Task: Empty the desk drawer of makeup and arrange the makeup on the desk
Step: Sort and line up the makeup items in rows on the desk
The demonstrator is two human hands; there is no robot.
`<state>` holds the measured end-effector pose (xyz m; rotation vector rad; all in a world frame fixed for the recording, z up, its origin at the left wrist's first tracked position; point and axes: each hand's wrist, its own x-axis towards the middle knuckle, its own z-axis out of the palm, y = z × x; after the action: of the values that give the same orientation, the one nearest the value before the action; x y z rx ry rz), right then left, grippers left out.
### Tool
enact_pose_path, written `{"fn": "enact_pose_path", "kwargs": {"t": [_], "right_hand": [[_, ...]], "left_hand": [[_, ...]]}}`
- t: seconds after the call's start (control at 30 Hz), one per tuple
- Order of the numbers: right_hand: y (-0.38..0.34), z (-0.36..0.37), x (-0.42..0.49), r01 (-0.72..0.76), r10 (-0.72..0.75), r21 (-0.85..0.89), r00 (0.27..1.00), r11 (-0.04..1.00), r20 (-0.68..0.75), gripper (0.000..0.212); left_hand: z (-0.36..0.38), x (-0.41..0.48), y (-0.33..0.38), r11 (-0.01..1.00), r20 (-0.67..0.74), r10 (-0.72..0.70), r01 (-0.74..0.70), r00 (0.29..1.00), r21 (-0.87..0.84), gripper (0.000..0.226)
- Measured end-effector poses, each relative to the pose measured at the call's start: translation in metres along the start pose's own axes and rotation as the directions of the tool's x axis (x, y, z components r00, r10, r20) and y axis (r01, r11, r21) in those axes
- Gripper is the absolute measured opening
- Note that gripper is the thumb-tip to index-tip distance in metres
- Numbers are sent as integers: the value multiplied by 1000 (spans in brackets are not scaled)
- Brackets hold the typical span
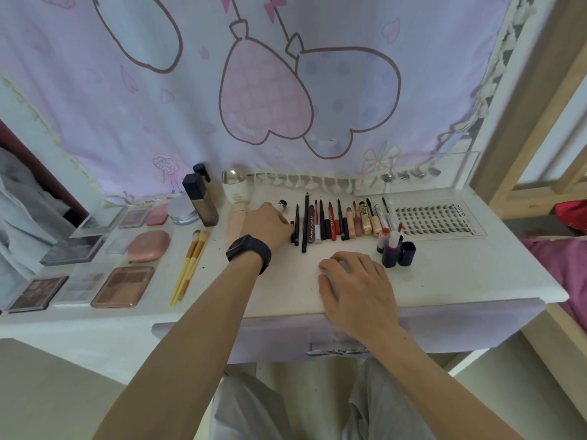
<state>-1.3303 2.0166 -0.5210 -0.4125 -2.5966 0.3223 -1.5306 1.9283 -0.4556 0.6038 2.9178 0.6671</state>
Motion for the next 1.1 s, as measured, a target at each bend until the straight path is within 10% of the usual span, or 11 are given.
{"fn": "enact_pose_path", "kwargs": {"t": [1.1], "right_hand": [[-5,0,2,-71,71,5,997,997,20,32]], "left_hand": [[-13,33,-3,934,-57,77,-52,995,353,29]]}}
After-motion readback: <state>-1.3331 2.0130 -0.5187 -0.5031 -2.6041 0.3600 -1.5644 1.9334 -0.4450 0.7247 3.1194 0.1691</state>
